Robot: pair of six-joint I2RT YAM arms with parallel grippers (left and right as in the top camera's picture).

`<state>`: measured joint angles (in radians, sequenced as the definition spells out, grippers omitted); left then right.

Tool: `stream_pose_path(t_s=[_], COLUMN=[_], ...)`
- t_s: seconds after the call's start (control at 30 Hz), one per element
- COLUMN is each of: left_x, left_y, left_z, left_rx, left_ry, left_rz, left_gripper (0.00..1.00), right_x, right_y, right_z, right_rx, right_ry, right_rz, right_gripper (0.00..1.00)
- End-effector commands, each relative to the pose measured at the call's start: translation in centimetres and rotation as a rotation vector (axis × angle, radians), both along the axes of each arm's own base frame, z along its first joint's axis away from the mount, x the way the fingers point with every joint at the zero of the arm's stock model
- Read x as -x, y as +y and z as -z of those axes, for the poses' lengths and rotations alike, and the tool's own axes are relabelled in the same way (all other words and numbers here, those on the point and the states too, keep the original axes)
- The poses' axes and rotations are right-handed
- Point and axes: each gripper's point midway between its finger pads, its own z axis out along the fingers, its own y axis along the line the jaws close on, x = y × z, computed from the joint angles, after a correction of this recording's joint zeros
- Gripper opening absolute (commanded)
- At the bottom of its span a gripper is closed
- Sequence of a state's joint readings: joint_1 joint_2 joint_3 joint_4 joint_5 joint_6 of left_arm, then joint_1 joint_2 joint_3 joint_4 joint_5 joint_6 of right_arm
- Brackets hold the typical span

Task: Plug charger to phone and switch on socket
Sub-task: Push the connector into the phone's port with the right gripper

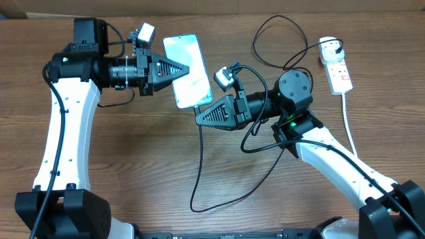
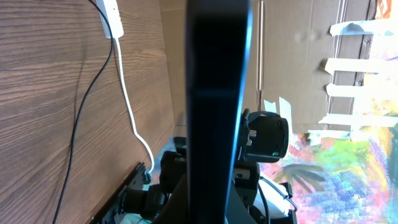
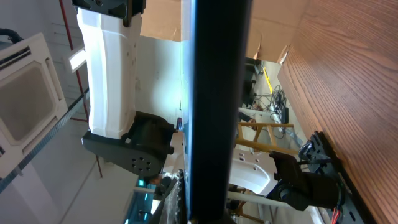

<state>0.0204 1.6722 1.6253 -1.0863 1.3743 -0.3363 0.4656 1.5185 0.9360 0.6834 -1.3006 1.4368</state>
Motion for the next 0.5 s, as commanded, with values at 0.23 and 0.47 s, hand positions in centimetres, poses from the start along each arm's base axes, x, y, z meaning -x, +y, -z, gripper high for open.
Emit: stream_pose_path(t_s=[0.23,0.47], left_x=[1.22,1.21], left_y=[-0.75,-0.75], left_z=[-1.96,-1.91], left_rx=[0.074,0.072], left_ry=[-0.038,-0.037], left_rz=[0.056,0.054], left_gripper=[0.04,0.04], right_x=[-2.59,-2.63], right_y=[-0.33,-0.33], right_z=[-1.82,-1.83], right_rx=[-0.039,-0.037], right_ry=[-0.021,-0.007], right_rz=[0.15,0.152], right_gripper=[0.04,0.04])
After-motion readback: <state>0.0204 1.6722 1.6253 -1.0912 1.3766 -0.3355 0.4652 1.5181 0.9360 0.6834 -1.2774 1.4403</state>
